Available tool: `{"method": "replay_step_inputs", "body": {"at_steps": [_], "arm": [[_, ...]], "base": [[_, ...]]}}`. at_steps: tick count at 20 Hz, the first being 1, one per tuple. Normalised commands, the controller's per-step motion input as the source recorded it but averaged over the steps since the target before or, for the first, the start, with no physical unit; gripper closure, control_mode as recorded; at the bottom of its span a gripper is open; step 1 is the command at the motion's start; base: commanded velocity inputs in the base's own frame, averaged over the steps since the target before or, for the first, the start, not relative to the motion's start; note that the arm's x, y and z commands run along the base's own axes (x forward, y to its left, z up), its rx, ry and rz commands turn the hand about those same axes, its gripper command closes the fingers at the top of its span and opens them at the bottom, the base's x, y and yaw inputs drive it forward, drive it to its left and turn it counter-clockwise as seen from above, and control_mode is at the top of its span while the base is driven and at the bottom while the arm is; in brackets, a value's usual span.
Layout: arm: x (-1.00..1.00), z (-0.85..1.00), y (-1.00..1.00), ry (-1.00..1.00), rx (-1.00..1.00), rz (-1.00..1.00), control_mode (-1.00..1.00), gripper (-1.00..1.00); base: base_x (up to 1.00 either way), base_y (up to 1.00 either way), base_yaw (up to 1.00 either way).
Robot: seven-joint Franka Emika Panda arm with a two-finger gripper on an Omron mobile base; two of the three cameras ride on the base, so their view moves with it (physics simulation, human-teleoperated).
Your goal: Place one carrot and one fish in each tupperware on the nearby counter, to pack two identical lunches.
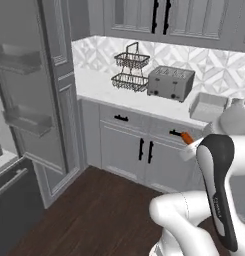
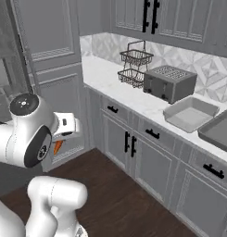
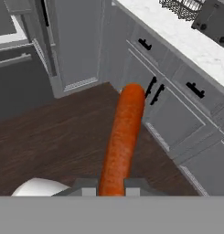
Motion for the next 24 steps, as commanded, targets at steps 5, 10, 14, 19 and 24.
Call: {"method": "replay_step_inputs", "body": {"at_steps": [5, 10, 14, 19, 24], "arm": [[0.00, 0.00, 0.00, 0.00, 0.00, 0.00, 1.00, 1.00], [0.00, 0.00, 0.00, 0.00, 0.00, 0.00, 1.00, 1.00], [0.00, 0.00, 0.00, 0.00, 0.00, 0.00, 1.00, 1.00], [0.00, 0.00, 0.00, 0.00, 0.00, 0.00, 1.00, 1.00], [0.00, 0.00, 0.00, 0.00, 0.00, 0.00, 1.00, 1.00]], "base": [[0.47, -0.33, -0.73], [0.89, -0.16, -0.58], [1.00, -0.03, -0.34], [0.89, 0.07, -0.21], [0.76, 0.22, -0.23]]}}
